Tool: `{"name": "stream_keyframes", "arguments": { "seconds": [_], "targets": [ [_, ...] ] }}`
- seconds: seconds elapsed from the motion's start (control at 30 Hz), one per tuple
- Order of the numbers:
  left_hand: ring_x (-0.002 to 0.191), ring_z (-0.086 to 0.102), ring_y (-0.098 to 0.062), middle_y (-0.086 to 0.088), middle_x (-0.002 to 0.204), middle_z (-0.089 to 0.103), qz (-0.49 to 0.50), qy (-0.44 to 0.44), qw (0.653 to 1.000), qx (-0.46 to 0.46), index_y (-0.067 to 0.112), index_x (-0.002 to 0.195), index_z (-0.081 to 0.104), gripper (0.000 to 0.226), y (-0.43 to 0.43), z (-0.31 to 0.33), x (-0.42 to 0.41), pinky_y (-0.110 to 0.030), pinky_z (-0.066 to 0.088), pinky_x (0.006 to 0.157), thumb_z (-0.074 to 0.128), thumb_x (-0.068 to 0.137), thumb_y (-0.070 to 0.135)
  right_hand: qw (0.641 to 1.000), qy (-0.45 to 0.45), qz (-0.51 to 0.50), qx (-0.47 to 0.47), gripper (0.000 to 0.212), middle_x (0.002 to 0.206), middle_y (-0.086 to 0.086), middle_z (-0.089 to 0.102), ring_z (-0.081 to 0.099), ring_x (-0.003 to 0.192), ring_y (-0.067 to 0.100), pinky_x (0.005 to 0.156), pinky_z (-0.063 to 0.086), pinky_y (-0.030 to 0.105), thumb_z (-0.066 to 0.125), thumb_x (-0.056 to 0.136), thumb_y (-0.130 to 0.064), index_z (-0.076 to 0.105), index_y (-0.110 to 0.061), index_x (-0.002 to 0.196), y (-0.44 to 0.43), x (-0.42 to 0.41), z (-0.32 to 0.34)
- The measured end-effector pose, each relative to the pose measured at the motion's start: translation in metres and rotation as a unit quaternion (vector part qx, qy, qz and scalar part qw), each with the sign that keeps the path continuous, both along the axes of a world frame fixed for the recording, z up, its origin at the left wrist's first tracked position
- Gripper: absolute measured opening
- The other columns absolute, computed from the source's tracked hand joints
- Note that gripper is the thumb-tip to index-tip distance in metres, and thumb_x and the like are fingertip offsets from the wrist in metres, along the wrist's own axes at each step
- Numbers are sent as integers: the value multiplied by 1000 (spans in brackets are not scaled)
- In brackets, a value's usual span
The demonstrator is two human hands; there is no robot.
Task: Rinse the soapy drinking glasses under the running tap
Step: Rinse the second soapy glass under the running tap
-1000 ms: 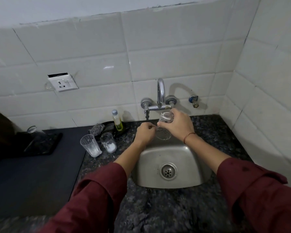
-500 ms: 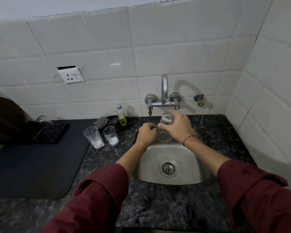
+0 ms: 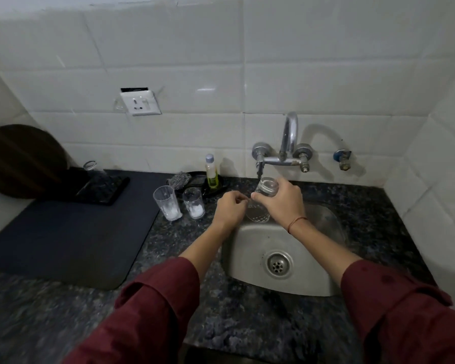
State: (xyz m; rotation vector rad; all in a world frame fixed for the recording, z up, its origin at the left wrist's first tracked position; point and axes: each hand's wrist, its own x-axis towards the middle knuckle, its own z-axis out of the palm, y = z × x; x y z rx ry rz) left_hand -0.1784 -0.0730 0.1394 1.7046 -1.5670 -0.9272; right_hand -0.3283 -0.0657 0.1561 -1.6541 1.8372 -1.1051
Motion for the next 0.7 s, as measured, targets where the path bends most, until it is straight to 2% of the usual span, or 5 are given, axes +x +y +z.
{"name": "stream_keyframes", "arguments": {
  "seconds": [0.17, 0.33, 0.4, 0.57, 0.7],
  "targets": [
    [101, 64, -27, -3, 101, 62, 104, 53, 993, 7, 7, 129, 51, 33, 5, -5, 65, -43, 55, 88, 58, 98, 17, 989, -124, 32, 79, 48, 73, 3, 71, 68, 66, 26, 61, 59, 43, 82, 54, -57, 64, -20, 78, -15, 62, -8],
    [82, 55, -13, -4, 107, 58, 197, 45, 979, 1, 8, 125, 47, 26, 6, -8, 160, -24, 43, 67, 54, 102, 19, 967, -194, 102, 126, 41, 72, 12, 72, 57, 45, 18, 43, 45, 30, 86, 63, -42, 69, -10, 82, -33, 151, -8],
    [85, 56, -14, -5, 110, 59, 216, 35, 976, 8, 10, 120, 47, 24, 2, -8, 204, -23, 42, 64, 55, 100, 20, 960, -211, 121, 137, 39, 70, 12, 70, 54, 44, 17, 41, 42, 27, 87, 67, -37, 67, -8, 84, -43, 192, -3],
    [100, 60, -26, -9, 110, 59, 273, -9, 962, 26, 12, 116, 50, 21, -18, -18, 322, -48, 53, 90, 57, 99, 22, 950, -198, 197, 138, 43, 72, 13, 67, 55, 46, 18, 42, 47, 29, 87, 71, -35, 63, -6, 93, -77, 306, -1],
    [102, 59, -27, -10, 115, 58, 292, -31, 954, 64, 13, 119, 49, 23, -40, -38, 408, -50, 52, 93, 57, 99, 22, 954, -147, 226, 133, 46, 79, 8, 69, 59, 49, 20, 45, 51, 32, 87, 70, -38, 56, -17, 96, -114, 396, -9]
  ]
}}
